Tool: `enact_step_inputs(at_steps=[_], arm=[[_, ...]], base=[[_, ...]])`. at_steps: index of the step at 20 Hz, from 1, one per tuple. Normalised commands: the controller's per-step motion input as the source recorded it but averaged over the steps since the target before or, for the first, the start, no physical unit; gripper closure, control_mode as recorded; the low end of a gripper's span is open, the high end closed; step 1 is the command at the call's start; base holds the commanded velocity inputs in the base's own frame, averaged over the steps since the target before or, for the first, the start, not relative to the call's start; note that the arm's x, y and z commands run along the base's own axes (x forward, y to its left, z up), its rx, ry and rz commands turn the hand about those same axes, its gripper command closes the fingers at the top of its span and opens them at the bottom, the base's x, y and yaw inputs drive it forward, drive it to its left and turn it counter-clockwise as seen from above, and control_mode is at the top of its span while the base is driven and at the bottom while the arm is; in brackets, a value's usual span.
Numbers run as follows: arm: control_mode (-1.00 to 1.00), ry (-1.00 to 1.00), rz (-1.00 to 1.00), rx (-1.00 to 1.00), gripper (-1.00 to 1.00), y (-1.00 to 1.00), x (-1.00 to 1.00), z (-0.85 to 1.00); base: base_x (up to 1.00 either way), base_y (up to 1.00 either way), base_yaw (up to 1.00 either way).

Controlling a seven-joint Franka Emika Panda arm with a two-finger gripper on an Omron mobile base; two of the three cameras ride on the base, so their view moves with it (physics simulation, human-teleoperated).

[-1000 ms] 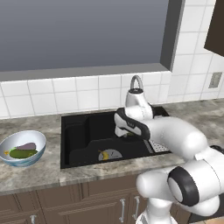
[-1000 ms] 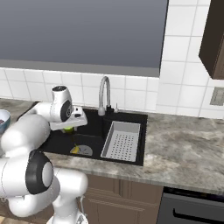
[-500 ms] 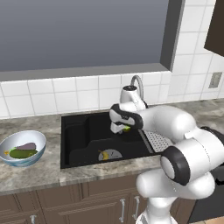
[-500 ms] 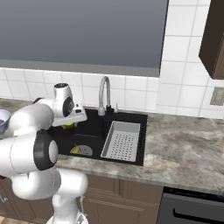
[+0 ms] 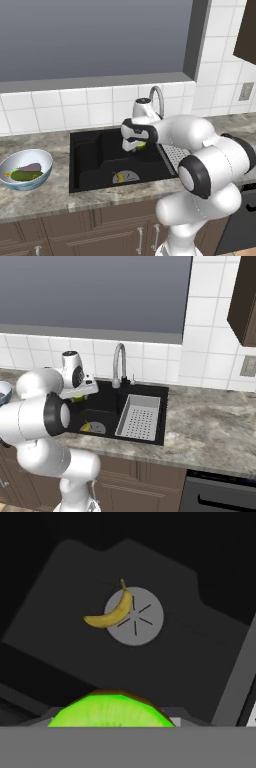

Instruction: There is a mixed pile of frozen fruits and vegetables on the counter. Locate all the frozen vegetables and place the items in a bowl on the counter. Take all the frozen fruits and defrost them in a running sink.

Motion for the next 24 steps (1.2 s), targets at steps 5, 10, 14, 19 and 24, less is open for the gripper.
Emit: enact_step_inputs(at_steps=[5, 10, 14, 19, 24], arm=[[-1.00, 0.00, 0.00, 0.00, 1.00, 0.12, 0.11, -0.12], [-1.00, 0.00, 0.00, 0.00, 1.00, 0.10, 0.14, -0.19], [-1.00, 0.00, 0.00, 0.01, 1.00, 0.11, 0.14, -0.21], [-1.00, 0.00, 0.00, 0.01, 1.00, 0.10, 0.14, -0.19], [-1.00, 0.00, 0.00, 0.01, 1.00, 0.10, 0.14, -0.21]], base=[[0.00, 0.00, 0.00], [0.00, 0.00, 0.00], [0.00, 0.00, 0.00], [0.00, 0.00, 0.00], [0.00, 0.00, 0.00]])
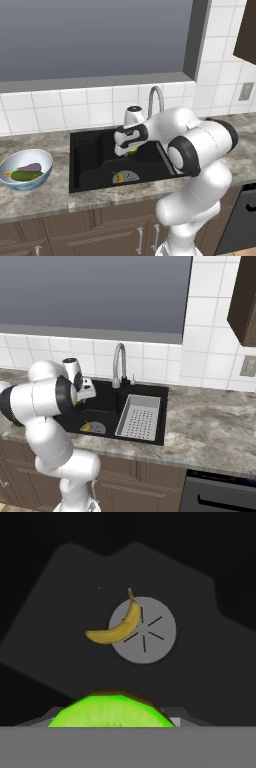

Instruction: There is a mixed pile of frozen fruits and vegetables on the counter. Locate all the frozen vegetables and place the items in a bowl on the counter. Take all the frozen fruits and defrost them in a running sink.

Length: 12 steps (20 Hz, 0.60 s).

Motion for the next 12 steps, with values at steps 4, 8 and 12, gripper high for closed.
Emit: enact_step_inputs(at_steps=[4, 8, 12], arm=[[-1.00, 0.00, 0.00, 0.00, 1.00, 0.11, 0.14, -0.18], [-1.00, 0.00, 0.00, 0.00, 1.00, 0.10, 0.14, -0.17], [-1.00, 0.00, 0.00, 0.01, 1.00, 0.10, 0.14, -0.17]], base=[[0.00, 0.00, 0.00], [0.00, 0.00, 0.00], [0.00, 0.00, 0.00]])
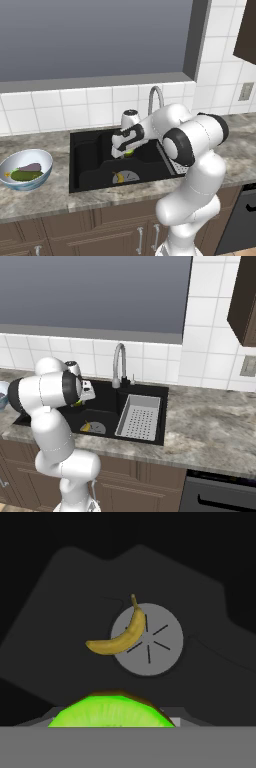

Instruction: There is a mixed pile of frozen fruits and vegetables on the counter. Locate all the frozen vegetables and place the items in a bowl on the counter. Take all the frozen fruits and defrost them in a running sink.

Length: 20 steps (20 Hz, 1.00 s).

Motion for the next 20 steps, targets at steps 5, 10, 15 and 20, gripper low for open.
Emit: enact_step_inputs(at_steps=[5, 10, 15, 20], arm=[[-1.00, 0.00, 0.00, 0.01, 1.00, 0.09, 0.15, -0.17], [-1.00, 0.00, 0.00, 0.00, 1.00, 0.09, 0.18, -0.20], [-1.00, 0.00, 0.00, 0.00, 1.00, 0.09, 0.19, -0.21], [-1.00, 0.00, 0.00, 0.00, 1.00, 0.08, 0.20, -0.20]], base=[[0.00, 0.00, 0.00], [0.00, 0.00, 0.00], [0.00, 0.00, 0.00], [0.00, 0.00, 0.00]])
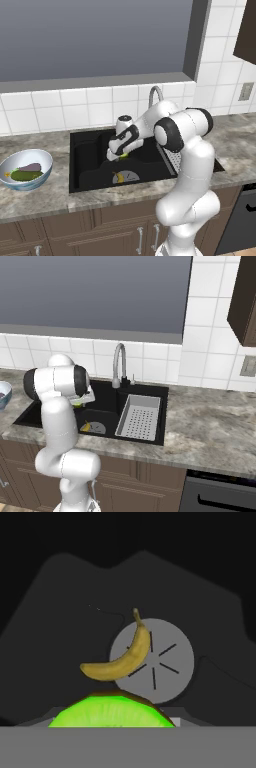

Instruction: There is a mixed pile of frozen fruits and vegetables on the counter. Locate all the frozen vegetables and place the items in a bowl on the counter. Take all the frozen fruits and defrost them in a running sink.

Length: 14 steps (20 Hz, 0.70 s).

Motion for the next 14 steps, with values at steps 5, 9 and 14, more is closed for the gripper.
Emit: enact_step_inputs(at_steps=[5, 9, 14], arm=[[-1.00, 0.00, 0.00, 0.00, 1.00, 0.07, 0.20, -0.23], [-1.00, 0.00, 0.00, 0.00, 1.00, 0.08, 0.21, -0.25], [-1.00, 0.00, 0.00, 0.00, 1.00, 0.07, 0.20, -0.27]], base=[[0.00, 0.00, 0.00], [0.00, 0.00, 0.00], [0.00, 0.00, 0.00]])
